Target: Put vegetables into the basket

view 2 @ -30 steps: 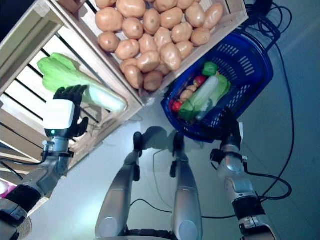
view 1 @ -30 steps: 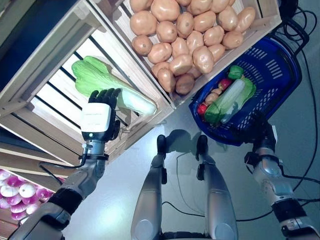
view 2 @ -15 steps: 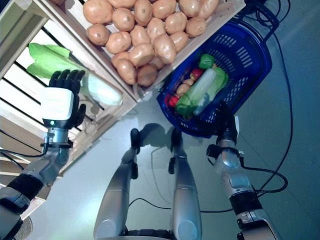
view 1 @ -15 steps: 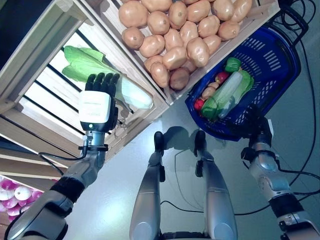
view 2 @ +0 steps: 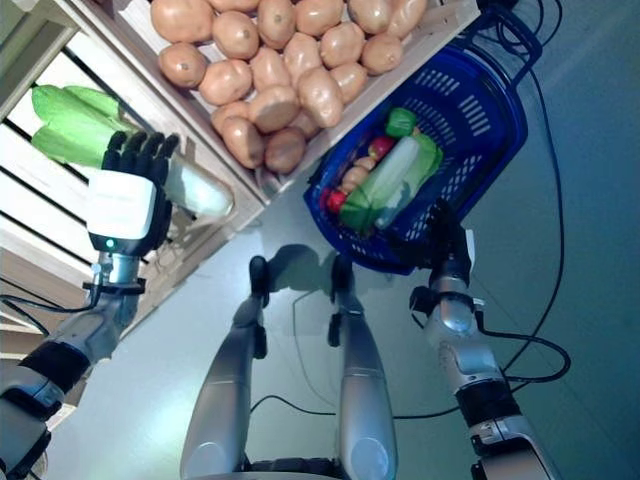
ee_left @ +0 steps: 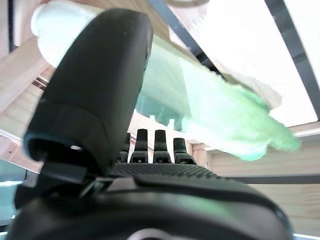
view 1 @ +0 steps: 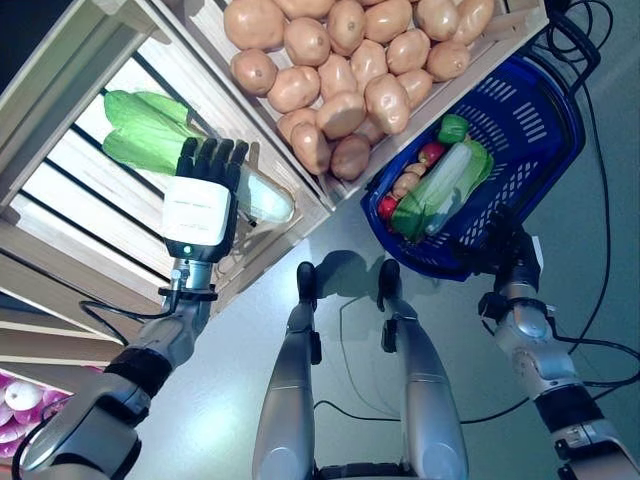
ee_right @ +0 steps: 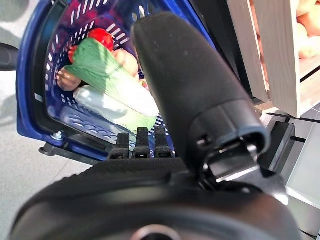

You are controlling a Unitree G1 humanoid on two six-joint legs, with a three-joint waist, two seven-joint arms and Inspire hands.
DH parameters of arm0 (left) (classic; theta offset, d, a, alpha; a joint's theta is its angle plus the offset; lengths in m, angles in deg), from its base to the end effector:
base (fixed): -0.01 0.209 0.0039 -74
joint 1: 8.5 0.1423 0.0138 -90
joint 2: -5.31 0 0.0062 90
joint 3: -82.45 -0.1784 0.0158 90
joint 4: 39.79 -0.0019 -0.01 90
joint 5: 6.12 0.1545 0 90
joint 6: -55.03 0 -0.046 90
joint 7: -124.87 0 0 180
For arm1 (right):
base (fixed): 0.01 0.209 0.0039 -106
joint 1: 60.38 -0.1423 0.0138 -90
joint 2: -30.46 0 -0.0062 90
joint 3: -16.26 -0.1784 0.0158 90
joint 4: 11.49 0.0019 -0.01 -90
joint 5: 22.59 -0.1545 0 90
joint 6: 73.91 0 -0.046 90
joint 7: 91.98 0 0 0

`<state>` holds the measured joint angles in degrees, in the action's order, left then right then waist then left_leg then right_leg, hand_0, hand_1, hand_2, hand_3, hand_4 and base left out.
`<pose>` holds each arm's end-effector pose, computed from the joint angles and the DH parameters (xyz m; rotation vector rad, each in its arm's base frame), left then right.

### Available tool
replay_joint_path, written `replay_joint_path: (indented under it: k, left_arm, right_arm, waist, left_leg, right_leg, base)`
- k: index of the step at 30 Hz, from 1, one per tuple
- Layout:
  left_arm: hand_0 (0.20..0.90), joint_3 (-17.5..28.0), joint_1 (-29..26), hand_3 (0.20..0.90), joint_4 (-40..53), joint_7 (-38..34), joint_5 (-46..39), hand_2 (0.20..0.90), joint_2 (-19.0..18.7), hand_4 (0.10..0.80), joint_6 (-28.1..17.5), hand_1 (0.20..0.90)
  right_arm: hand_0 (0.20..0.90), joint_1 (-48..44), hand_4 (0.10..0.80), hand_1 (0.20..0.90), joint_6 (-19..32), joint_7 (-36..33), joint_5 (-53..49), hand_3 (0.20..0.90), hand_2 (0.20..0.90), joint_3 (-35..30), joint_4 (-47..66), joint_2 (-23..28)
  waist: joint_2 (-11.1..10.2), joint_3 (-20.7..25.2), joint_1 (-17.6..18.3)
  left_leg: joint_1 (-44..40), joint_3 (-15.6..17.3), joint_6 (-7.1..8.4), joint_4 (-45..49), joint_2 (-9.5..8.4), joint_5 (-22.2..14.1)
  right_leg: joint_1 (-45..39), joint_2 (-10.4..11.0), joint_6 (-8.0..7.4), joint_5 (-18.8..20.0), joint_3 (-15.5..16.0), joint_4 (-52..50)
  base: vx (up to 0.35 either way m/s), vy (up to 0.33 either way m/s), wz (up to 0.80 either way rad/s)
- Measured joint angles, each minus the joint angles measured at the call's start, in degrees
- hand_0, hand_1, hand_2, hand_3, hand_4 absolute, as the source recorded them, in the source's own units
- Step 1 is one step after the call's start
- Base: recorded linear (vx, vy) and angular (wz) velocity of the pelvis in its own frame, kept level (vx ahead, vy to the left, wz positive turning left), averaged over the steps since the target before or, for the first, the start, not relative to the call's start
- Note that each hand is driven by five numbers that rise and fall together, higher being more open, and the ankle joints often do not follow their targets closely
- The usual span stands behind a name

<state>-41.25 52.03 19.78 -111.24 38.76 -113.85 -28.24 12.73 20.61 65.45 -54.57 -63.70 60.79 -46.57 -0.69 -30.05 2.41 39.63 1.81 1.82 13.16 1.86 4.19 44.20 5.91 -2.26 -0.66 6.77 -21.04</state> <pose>0.2917 0.2521 0.0774 1.6877 -0.6781 0.4837 0.2726 -0.2179 0.0745 0.0154 -0.0045 -0.3176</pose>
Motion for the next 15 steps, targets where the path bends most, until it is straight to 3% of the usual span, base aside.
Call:
replay_joint_path:
  k: [15]
  left_arm:
    - [0.9,-7.6,-3.2,0.9,-0.3,6.6,0.5,0.9,0.1,0.8,-1.0,0.9]
  right_arm:
    - [0.9,-2.4,0.8,0.9,0.0,0.0,0.0,0.9,0.9,1.0,-0.1,-0.2]
  waist:
    - [-0.1,0.0,1.0]
  left_leg:
    - [0.4,0.1,-0.09,0.2,-0.06,-0.1]
  right_leg:
    - [0.4,-0.1,-0.11,0.1,-0.1,0.0]
  base:
    - [0.027,0.002,0.0]
